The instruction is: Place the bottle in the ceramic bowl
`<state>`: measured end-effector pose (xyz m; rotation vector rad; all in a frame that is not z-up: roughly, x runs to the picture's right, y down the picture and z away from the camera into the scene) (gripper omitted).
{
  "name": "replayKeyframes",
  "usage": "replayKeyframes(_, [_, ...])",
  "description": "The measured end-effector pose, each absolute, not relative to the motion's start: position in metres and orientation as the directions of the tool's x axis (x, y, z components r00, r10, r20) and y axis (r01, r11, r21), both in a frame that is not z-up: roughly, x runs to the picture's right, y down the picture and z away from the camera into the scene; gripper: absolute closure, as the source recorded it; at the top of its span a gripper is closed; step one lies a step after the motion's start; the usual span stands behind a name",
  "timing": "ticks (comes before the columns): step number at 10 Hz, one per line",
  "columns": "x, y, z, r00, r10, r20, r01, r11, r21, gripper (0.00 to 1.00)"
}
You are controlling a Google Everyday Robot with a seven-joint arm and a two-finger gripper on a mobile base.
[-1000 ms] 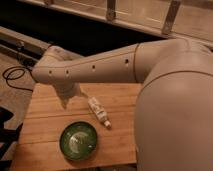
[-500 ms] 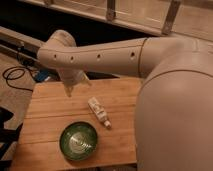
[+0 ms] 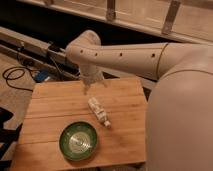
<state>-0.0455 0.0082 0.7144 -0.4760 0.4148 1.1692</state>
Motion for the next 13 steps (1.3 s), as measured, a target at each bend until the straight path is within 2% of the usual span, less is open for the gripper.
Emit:
replayKeyframes(8, [-0.054,0.02,0.73,0.345,0.749,-0.566,-0.936,0.317,-0.151,0.35])
replayKeyframes(13, [-0.043,0.09,0.777,0.294,0.707,-0.643,-0.954,0.264,-0.145,0.35])
